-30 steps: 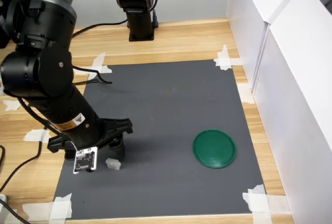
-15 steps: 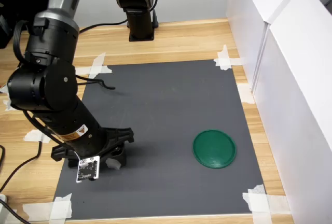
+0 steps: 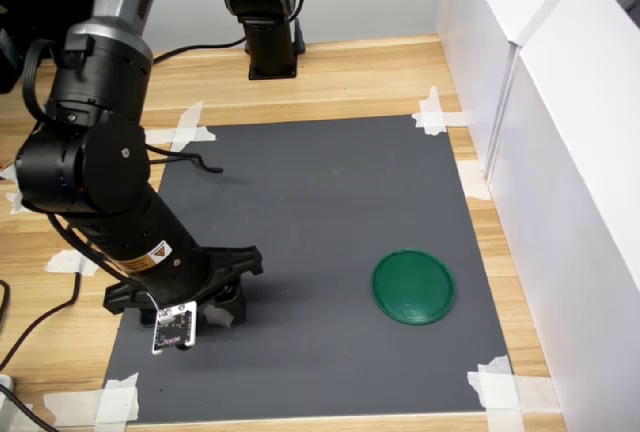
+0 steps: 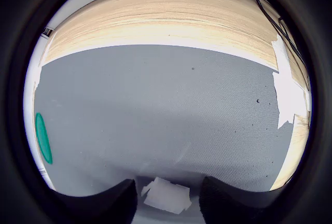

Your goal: Grasp a white terminal and put it on the green lid.

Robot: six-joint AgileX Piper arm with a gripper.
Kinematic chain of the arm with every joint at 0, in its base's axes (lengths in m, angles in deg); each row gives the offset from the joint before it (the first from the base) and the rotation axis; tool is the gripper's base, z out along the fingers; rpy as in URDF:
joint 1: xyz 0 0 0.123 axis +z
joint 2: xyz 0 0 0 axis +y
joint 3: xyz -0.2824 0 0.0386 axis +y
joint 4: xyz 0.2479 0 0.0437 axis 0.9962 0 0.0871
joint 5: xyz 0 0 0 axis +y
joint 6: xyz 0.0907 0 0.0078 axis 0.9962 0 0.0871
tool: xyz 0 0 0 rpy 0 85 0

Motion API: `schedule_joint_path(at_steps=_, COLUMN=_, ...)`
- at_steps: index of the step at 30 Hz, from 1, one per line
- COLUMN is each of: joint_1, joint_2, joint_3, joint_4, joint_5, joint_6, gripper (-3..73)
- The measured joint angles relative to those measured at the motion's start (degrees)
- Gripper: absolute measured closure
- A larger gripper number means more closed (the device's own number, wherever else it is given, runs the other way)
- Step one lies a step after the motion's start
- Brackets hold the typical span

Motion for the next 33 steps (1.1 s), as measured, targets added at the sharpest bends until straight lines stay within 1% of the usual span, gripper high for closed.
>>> schedule_joint_path(at_steps=1, joint_1=0.0, joint_2=0.0, joint_3=0.0, joint_4=0.0, joint_5=0.0, joint_6=0.0, gripper=22.0)
schedule_joint_path(at_steps=5, joint_1=0.0, joint_2=0.0, joint_3=0.0, joint_4=0.1, joint_5=0.0, joint_6=0.0, gripper=33.8)
schedule_joint_path(at_steps=7, joint_1=0.0, joint_2=0.0, joint_3=0.0, joint_4=0.1, joint_5=0.1, joint_6=0.0, gripper=38.4)
schedule_joint_path(at_steps=17, joint_1=0.1, joint_2=0.0, joint_3=-0.1, joint_4=0.1, joint_5=0.7, joint_6=-0.1, gripper=38.9)
schedule_joint_path(at_steps=20, joint_1=1.1, joint_2=-0.2, joint_3=-0.1, joint_4=-0.9, joint_5=2.2, joint_6=-0.1, gripper=38.9)
schedule_joint_path(at_steps=23, joint_1=3.3, joint_2=-0.8, joint_3=-0.1, joint_4=-1.7, joint_5=4.0, joint_6=0.0, gripper=38.9)
schedule_joint_path(at_steps=26, joint_1=7.0, joint_2=-1.9, joint_3=-0.1, joint_4=-1.8, joint_5=5.4, joint_6=0.0, gripper=38.9)
schedule_joint_path(at_steps=33, joint_1=16.2, joint_2=-4.0, joint_3=-0.1, joint_4=-1.7, joint_5=5.3, joint_6=0.1, gripper=38.9)
